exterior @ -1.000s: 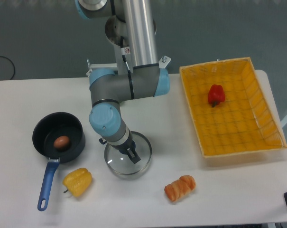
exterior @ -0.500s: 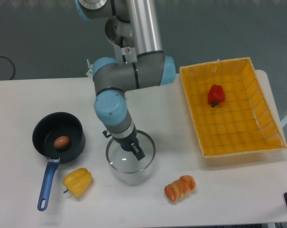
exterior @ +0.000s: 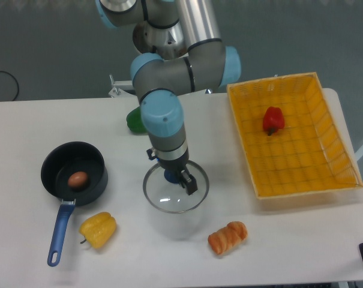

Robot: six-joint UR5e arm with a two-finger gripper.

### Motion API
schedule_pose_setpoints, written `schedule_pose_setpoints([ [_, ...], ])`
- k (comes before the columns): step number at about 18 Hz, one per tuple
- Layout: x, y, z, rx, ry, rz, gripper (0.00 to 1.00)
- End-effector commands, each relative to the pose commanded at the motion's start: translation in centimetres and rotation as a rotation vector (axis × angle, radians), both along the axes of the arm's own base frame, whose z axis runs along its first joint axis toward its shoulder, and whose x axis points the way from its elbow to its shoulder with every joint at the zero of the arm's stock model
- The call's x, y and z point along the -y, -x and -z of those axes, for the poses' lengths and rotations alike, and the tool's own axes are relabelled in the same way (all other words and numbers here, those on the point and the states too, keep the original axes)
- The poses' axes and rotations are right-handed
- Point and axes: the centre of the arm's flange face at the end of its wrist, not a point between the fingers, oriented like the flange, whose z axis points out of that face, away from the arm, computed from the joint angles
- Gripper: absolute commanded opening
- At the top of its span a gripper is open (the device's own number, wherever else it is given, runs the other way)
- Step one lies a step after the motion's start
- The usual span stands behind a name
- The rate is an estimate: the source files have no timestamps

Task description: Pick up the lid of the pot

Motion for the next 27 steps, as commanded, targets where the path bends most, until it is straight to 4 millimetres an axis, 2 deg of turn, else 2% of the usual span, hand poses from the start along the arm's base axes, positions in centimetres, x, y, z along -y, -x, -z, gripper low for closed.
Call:
schedule_pose_setpoints([
  [5, 2.9, 2.4, -1.3, 0.018, 0.018, 0.011, 0.55],
  [14, 5.3, 4.3, -1.7, 0.035, 0.039, 0.026, 0.55],
  [27, 5.6, 4.4, -1.9, 0.036, 0.040, 0.023, 0.55],
])
